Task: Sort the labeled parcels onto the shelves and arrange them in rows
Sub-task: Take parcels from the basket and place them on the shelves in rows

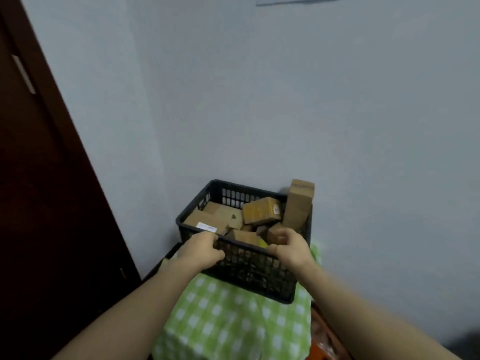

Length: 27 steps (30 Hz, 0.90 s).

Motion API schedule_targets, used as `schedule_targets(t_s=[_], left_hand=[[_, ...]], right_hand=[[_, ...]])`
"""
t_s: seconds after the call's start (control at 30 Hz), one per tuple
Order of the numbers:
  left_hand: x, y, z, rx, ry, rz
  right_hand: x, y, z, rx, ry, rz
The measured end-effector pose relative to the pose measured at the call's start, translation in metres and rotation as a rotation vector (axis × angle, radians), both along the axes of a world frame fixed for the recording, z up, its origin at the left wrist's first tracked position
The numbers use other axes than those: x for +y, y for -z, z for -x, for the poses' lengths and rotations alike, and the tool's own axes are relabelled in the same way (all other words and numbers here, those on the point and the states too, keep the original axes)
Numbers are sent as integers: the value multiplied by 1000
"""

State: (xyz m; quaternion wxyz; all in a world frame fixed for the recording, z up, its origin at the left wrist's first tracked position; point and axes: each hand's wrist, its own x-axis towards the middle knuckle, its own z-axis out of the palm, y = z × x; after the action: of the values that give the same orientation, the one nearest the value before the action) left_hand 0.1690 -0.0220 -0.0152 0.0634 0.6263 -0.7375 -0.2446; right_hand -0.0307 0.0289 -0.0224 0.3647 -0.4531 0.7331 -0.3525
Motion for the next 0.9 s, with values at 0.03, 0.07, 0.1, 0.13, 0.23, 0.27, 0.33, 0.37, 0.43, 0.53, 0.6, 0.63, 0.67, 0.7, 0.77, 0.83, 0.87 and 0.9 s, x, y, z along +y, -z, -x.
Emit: schedule_targets(t_s=[0.03, 0.07, 0.1, 0.13, 0.23, 0.27, 0.33, 0.37, 0.43, 0.53, 0.6, 0.63, 0.67, 0.7, 0.77, 0.83, 0.87, 0.9], left_hand=[[-17, 5, 15, 13, 26, -4], [-34, 11, 28, 33, 52, -7], [-51, 15, 42, 52, 73, -8], [-68, 21, 54, 72, 93, -9], [-120, 36, 89, 127, 140, -27], [-135, 42, 100, 135, 155, -26], [-166, 52, 122, 127, 172, -18], [-182, 57, 133, 114, 173, -4], [-209, 68, 153, 76, 188, 31], [-245, 91, 183, 1, 234, 31], [-262, 111, 201, -98, 273, 45], [-268, 120, 209, -168, 302, 65], [-273, 129, 217, -234, 327, 91], [-278, 138, 225, -291, 336, 114], [-286, 151, 238, -371, 332, 173], [-290, 159, 248, -417, 336, 244], [-289, 159, 250, -423, 334, 264], [-289, 159, 250, -411, 324, 264]], right_hand=[[-8, 4, 13, 8, 36, -1], [-17, 7, 26, 14, 65, -13], [-29, 11, 39, 18, 91, -10], [-41, 13, 50, 17, 115, -22], [-86, 24, 80, 28, 180, -35], [-101, 27, 88, 31, 198, -52], [-133, 32, 101, 23, 227, -66], [-147, 35, 107, 9, 238, -64], [-169, 40, 116, 9, 265, -61], [-192, 51, 136, 64, 309, -37], [-200, 58, 150, 143, 345, 19], [-203, 63, 157, 184, 361, 57], [-205, 65, 162, 214, 377, 86], [-208, 68, 167, 238, 386, 119], [-212, 74, 176, 268, 382, 174], [-217, 79, 184, 272, 362, 209], [-218, 81, 187, 272, 344, 225], [-219, 83, 189, 277, 323, 238]])
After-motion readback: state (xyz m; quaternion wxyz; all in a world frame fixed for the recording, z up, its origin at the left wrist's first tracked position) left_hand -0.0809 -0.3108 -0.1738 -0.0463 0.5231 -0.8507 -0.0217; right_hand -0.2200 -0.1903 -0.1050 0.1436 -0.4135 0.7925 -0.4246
